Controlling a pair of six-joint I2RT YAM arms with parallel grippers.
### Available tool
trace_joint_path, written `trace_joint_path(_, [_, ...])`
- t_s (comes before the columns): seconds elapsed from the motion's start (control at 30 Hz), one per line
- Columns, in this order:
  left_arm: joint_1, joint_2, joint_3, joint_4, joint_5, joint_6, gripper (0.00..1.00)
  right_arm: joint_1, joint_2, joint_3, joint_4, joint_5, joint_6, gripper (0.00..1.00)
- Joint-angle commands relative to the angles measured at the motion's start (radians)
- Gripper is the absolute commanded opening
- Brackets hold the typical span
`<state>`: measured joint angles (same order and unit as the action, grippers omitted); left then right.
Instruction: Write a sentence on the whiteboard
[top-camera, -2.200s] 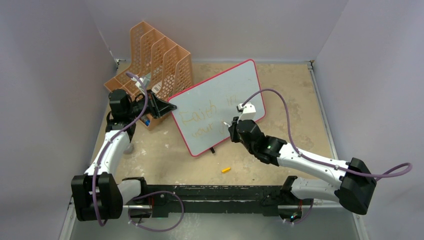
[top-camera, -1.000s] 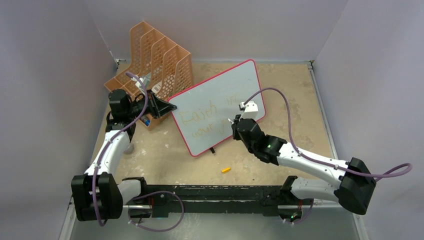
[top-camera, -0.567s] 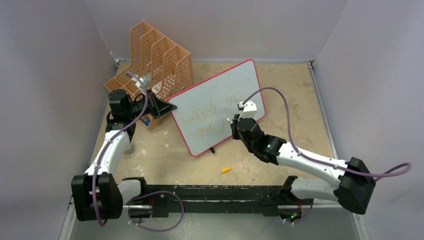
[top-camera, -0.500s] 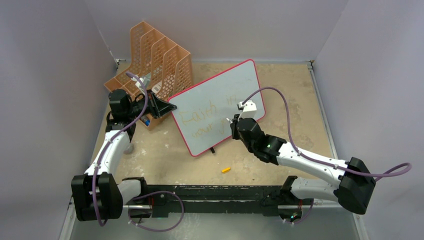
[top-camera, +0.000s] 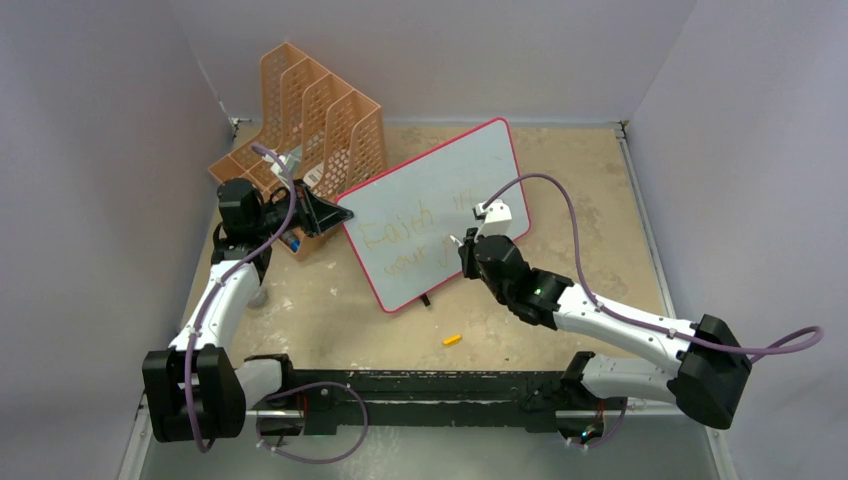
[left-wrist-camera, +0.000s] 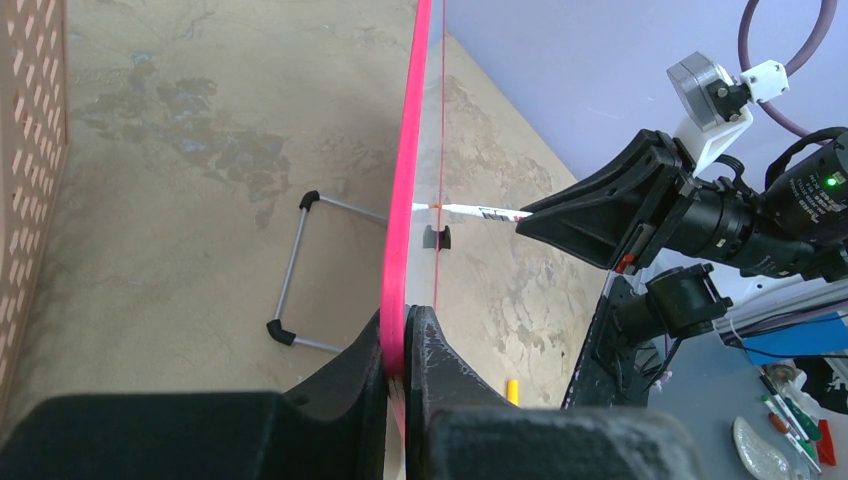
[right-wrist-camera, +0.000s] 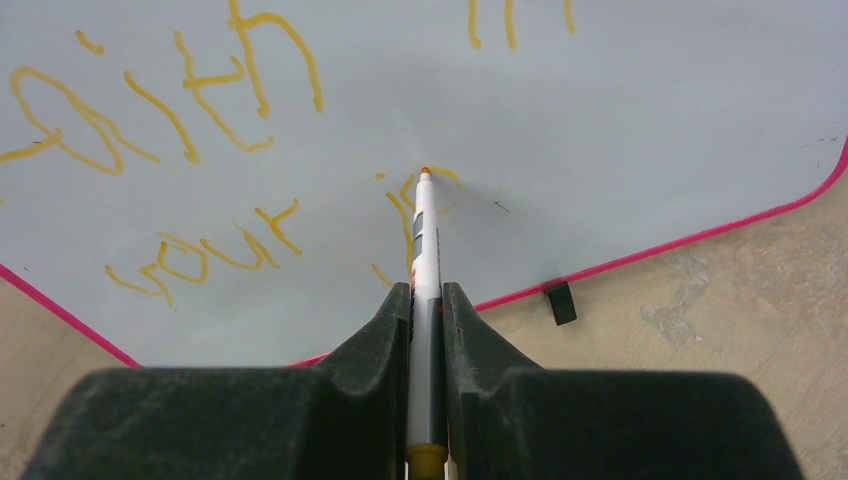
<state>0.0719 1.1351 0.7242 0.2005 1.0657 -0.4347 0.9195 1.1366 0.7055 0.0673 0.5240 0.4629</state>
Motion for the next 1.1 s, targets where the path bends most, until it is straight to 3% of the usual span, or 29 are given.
trace_joint_path(0.0, [0.008, 0.005, 0.029, 0.033, -0.015, 0.074, 0.00, -0.004, 0.000, 0.042, 0.047, -0.048, -0.009, 0.00])
trace_joint_path(0.63, [0.008, 0.002, 0.029, 0.026, -0.023, 0.078, 0.00, -0.004, -0.053, 0.034, -0.010, -0.068, -0.015, 0.00])
trace_joint_path(0.87, [0.008, 0.002, 0.032, 0.021, -0.027, 0.082, 0.00, -0.008, -0.108, 0.012, -0.057, 0.058, 0.010, 0.00])
trace_joint_path(1.07, [0.008, 0.003, 0.032, 0.019, -0.026, 0.082, 0.00, -0.045, -0.104, -0.003, -0.044, 0.058, 0.000, 0.00])
